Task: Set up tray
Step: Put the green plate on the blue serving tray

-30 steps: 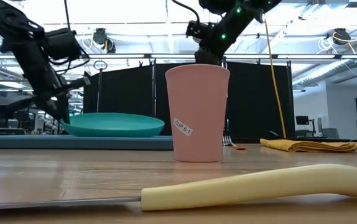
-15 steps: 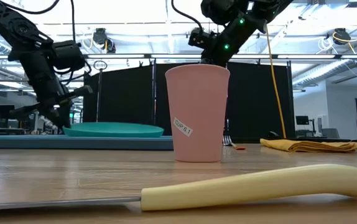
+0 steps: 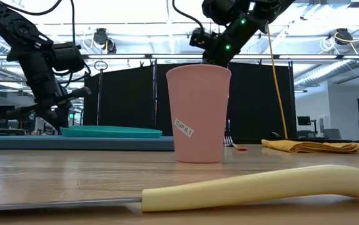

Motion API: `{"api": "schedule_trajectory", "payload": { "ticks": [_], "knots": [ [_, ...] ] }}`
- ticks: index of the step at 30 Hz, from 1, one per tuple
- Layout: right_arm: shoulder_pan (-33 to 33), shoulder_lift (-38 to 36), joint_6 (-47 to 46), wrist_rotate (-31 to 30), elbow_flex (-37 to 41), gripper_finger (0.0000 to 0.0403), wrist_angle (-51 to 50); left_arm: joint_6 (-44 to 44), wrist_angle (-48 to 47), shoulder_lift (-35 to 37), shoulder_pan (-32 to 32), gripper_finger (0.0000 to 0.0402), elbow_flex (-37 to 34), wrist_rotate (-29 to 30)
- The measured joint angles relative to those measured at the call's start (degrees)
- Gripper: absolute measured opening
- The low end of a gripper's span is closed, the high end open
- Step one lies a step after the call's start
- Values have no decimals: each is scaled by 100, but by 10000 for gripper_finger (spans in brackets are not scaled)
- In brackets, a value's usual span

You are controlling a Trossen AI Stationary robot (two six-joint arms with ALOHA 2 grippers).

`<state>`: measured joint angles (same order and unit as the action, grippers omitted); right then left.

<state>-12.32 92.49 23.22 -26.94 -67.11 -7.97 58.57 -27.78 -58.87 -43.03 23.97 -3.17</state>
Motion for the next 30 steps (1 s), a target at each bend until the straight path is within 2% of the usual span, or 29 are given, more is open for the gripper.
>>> {"api": "schedule_trajectory", "payload": {
  "ticks": [9, 18, 30],
  "knots": [
    [0, 0, 0, 0, 0, 162, 0, -43, 132, -1, 0, 9, -2, -44],
    [0, 0, -6, -2, 0, 163, 0, -72, 150, 0, 0, 80, -2, -93],
    [-1, 0, -109, -1, 0, 163, -13, -610, 111, 4, -2, 97, -2, -191]
  ]
}}
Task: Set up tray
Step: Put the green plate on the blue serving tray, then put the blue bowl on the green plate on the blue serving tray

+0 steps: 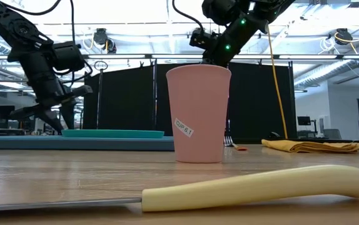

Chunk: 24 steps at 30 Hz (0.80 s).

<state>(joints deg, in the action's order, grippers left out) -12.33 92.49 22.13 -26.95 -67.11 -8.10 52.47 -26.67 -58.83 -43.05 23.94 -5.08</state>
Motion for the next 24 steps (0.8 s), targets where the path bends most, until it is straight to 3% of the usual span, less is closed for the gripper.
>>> {"api": "schedule_trajectory", "payload": {
  "ticks": [10, 24],
  "knots": [
    [1, 0, 0, -1, 0, 160, -5, -378, -104, 369, -2, 97, -4, -321],
    [6, 0, -46, -3, 0, 160, -4, -506, -530, 2053, 66, 97, -4, -570]
  ]
}}
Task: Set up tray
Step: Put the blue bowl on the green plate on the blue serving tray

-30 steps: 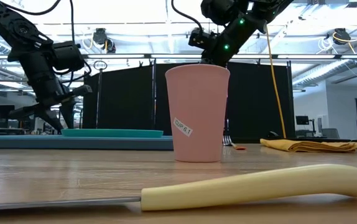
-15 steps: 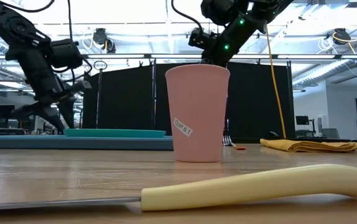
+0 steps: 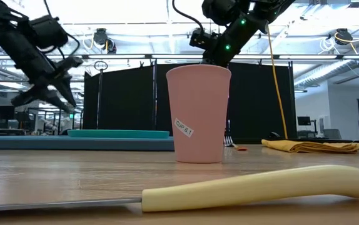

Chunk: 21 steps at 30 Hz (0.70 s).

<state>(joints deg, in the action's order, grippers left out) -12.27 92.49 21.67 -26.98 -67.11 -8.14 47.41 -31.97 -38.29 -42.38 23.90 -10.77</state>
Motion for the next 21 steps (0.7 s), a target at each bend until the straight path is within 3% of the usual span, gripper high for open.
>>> {"api": "schedule_trajectory", "payload": {
  "ticks": [8, 21],
  "knots": [
    [2, -131, 0, 2, 11, 158, -70, -262, 201, 996, 451, 97, 0, 41],
    [383, -729, -274, 305, 4, 157, -41, -1117, 1461, 2265, 1570, 97, 0, 344]
  ]
}}
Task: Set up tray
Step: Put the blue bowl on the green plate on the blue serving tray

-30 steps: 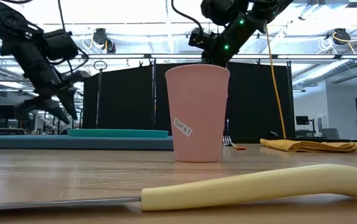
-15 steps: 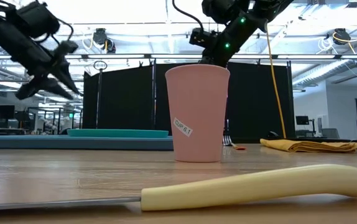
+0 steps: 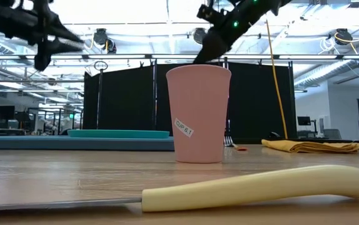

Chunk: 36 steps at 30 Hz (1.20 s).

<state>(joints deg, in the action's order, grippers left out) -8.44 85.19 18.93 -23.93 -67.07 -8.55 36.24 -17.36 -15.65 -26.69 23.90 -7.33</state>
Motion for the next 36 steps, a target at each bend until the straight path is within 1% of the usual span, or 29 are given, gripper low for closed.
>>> {"api": "schedule_trajectory", "payload": {
  "ticks": [2, 7, 10, 13, 15, 19, 21, 25, 28, 29, 33, 36],
  "knots": [
    [100, -94, -92, 191, -2, 157, -32, -25, 180, 74, 219, 97, 0, -67],
    [336, -209, -343, 476, -4, 157, -95, -97, 578, 69, 799, 97, 0, -508],
    [501, -208, -423, 624, -4, 157, -93, -409, 833, 2, 1236, 97, -19, -575],
    [664, -208, -432, 628, -4, 157, -115, -796, 1252, -129, 1712, 97, -57, -657],
    [755, -208, -434, 626, -4, 157, -158, -874, 1481, -286, 2003, 97, -57, -802],
    [906, -206, -476, 622, -4, 157, -160, -788, 1965, -708, 2474, 97, -61, -807],
    [967, -207, -476, 622, -4, 157, -161, -888, 2212, -958, 2656, 97, -61, -766],
    [1055, -207, -488, 619, 25, 157, -145, -1166, 2094, -1466, 3123, 97, -61, -755],
    [1083, -206, -493, 619, 127, 157, -154, -1069, 2005, -1811, 3471, 97, -61, -569],
    [1083, -206, -491, 619, 178, 157, -156, -1072, 1982, -1907, 3603, 97, -61, -427],
    [1081, -206, -491, 612, 437, 157, -32, -1015, 1538, -2217, 4089, 97, 17, 307],
    [1081, -204, -486, 608, 568, 157, 72, -874, 874, -2375, 4417, 97, 251, 815]
  ]
}}
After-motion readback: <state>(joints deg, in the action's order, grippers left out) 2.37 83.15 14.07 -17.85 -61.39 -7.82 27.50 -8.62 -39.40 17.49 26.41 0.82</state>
